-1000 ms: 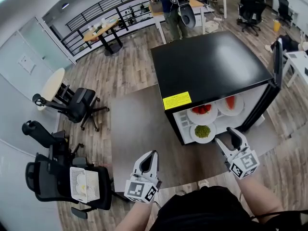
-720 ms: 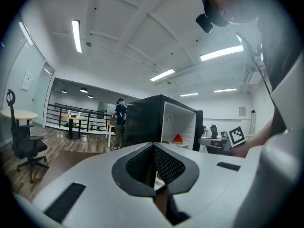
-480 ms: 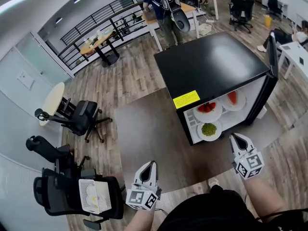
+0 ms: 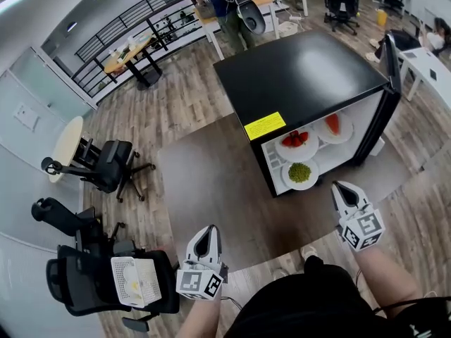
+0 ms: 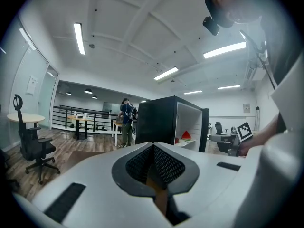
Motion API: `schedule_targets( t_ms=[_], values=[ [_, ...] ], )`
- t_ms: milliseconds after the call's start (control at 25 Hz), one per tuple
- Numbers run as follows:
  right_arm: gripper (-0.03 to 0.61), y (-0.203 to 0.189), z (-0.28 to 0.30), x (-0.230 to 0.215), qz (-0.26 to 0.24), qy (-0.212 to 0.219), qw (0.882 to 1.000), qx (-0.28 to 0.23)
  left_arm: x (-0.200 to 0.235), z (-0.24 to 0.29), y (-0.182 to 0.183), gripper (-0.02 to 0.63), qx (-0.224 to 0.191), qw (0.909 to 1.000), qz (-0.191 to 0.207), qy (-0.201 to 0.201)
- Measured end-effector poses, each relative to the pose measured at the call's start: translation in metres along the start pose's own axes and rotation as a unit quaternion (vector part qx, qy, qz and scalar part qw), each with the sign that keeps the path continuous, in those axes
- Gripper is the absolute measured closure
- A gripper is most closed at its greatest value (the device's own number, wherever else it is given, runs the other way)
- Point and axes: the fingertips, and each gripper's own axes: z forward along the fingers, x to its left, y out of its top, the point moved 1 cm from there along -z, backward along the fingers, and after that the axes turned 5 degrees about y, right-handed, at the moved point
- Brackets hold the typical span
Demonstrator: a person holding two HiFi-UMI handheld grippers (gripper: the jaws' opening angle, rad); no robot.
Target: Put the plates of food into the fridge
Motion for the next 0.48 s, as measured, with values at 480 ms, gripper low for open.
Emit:
schedule_targets(
  t_ms=[480],
  values=[
    [0.574, 0.003, 0.001, 0.01, -0.006, -0.008, 1.0, -0.004, 0.003, -0.004, 0.002, 0.611, -0.001, 1.0, -0.001, -0.001]
  ],
)
